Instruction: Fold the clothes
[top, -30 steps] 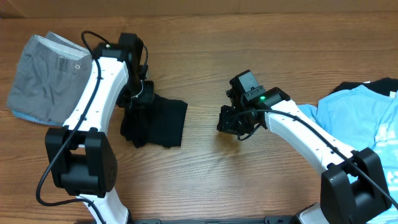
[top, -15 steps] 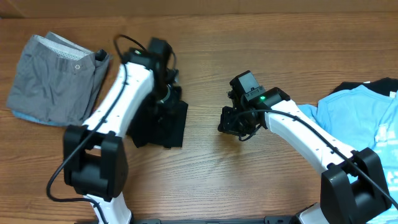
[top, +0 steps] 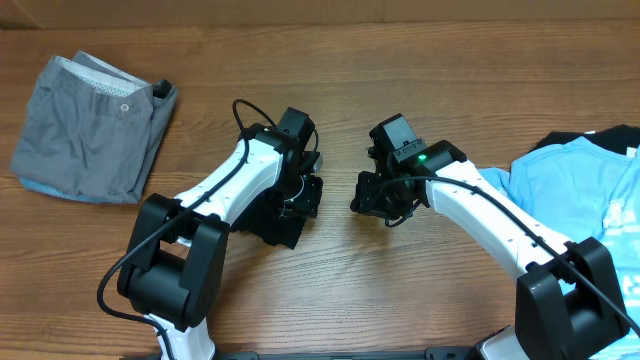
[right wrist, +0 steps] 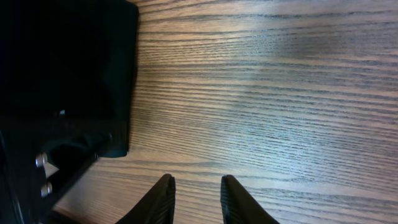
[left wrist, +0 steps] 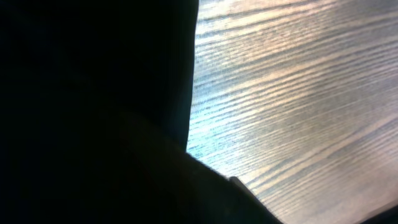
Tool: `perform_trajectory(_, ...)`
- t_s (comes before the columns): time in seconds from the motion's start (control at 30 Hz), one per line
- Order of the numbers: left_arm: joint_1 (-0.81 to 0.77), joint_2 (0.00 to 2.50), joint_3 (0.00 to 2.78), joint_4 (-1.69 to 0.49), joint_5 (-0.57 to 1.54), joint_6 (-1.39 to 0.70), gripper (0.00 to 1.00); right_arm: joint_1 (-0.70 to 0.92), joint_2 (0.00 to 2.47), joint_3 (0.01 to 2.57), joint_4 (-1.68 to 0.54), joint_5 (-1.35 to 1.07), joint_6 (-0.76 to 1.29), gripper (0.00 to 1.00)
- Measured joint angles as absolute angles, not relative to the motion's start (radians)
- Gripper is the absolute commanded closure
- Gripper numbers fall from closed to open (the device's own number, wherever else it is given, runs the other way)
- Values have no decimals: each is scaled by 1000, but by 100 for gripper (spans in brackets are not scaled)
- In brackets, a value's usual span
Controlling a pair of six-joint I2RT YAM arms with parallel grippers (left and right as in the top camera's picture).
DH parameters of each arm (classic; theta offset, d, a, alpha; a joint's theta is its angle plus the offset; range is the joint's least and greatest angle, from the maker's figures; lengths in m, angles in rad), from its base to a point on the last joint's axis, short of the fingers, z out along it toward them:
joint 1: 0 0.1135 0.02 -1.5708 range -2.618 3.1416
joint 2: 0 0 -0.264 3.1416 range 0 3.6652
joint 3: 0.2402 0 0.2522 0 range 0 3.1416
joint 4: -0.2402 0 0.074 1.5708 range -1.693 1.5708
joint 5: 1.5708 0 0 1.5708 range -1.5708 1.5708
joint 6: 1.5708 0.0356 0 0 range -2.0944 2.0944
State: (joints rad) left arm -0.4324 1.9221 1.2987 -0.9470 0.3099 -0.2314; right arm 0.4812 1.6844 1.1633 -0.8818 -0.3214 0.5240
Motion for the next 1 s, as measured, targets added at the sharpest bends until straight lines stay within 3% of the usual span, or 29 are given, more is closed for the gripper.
perform_trajectory(0.2, -422, 1923, 1419, -1162, 323, -237, 45, 481, 1684, 1163, -871, -322, 523, 66)
perform_trajectory(0.5, -412, 1923, 1790, -1510, 305, -226, 37, 493, 1684, 1163, -782, -385, 477, 57)
perform_trajectory(0.67, -392, 1923, 1921, -1619, 196, -227, 33, 561, 1684, 1163, -706, -447, 438, 47)
perform_trajectory(0.8, -342, 1923, 1959, -1642, 83, -234, 26, 641, 1687, 1163, -654, -447, 419, 45)
perform_trajectory(0.9, -293, 1923, 1959, -1625, 34, -231, 25, 688, 1713, 1164, -601, -415, 436, 51)
perform_trajectory(0.97, -260, 1923, 1957, -1608, 15, -229, 24, 696, 1752, 1166, -549, -403, 456, 59)
perform_trajectory(1.0, -242, 1923, 1955, -1599, 10, -226, 23, 696, 1782, 1167, -526, -394, 467, 69)
